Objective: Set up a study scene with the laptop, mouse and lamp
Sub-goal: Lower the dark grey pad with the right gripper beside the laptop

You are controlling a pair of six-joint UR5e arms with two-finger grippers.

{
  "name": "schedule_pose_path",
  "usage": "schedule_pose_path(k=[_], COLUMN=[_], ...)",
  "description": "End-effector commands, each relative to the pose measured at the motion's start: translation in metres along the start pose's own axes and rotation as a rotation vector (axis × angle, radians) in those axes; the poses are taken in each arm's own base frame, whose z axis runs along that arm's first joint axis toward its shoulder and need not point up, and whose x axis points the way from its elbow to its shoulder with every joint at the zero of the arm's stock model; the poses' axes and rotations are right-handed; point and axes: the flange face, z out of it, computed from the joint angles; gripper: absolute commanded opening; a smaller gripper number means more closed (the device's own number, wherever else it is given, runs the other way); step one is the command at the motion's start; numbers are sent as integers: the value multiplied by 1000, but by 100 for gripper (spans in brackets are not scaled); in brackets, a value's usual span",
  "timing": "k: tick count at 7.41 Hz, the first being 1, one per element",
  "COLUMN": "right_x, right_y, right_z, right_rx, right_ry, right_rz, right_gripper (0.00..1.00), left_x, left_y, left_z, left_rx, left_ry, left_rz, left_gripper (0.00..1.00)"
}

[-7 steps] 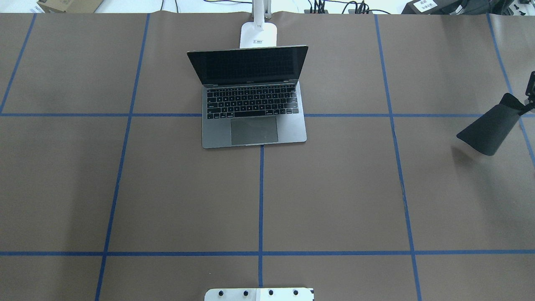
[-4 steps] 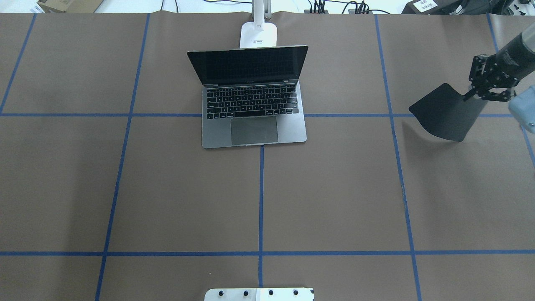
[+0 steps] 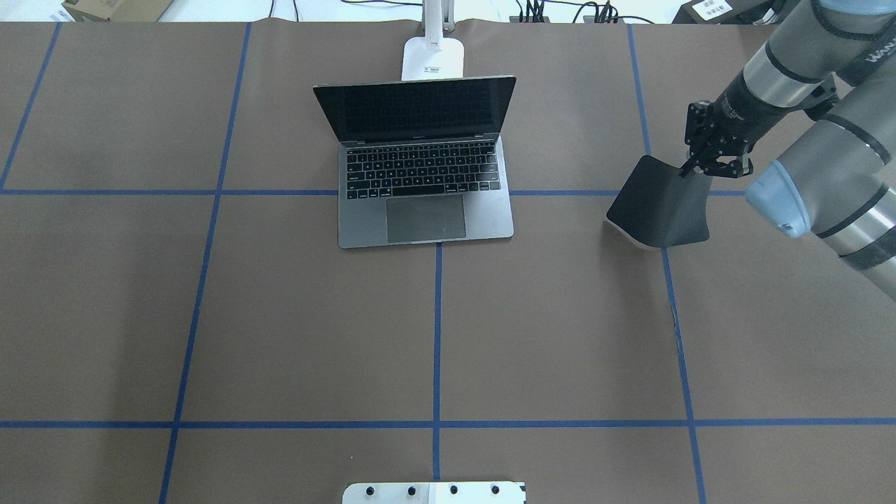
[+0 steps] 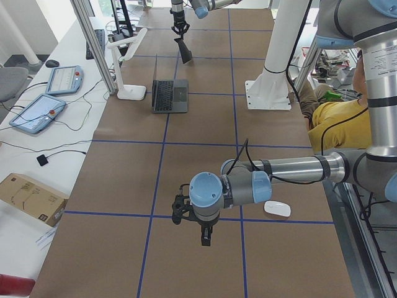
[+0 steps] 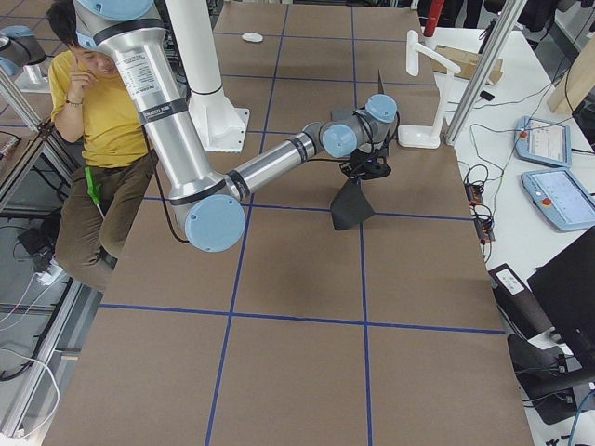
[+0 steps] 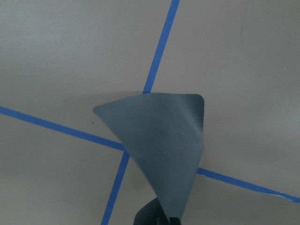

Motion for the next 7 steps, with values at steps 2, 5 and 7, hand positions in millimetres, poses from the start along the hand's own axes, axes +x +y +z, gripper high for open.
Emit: schedule_pose_path(k=[2,5,7], right_x=[-24,-42,-47], right_y=[61,39,16], right_z=[22,52,53], right_rx=[-13,11,23], right_ry=[21,2,-16], right_rz=[-13,-19,-31], right_gripper=[0,0,0], left_x=[0,0,3], left_y=[0,0,-2], left_z=[0,0,-4], left_rx=[0,1,7], left_ry=[0,0,-2], left_rz=[0,1,7], left_gripper=[100,100,100])
